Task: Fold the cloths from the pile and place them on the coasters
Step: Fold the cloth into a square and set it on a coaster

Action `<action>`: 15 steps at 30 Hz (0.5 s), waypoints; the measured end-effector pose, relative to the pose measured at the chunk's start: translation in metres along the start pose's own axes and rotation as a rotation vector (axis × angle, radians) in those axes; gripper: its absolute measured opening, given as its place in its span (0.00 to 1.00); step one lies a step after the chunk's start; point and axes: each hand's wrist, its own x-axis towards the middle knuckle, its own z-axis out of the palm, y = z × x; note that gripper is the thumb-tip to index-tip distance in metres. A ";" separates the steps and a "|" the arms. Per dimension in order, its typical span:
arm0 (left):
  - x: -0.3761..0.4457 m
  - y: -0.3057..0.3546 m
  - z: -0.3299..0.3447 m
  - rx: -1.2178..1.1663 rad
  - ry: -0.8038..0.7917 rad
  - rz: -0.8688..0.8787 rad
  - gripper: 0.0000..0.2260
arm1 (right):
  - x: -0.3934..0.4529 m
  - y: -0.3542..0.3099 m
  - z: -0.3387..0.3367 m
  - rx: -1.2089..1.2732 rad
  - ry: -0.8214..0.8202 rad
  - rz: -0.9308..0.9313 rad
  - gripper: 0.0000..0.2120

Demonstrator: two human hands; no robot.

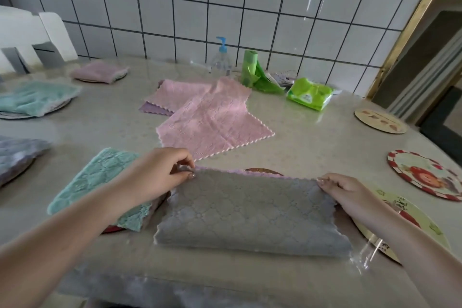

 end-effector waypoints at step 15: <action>0.027 -0.008 0.009 0.139 -0.051 -0.117 0.15 | 0.030 0.002 0.008 -0.083 0.110 0.033 0.12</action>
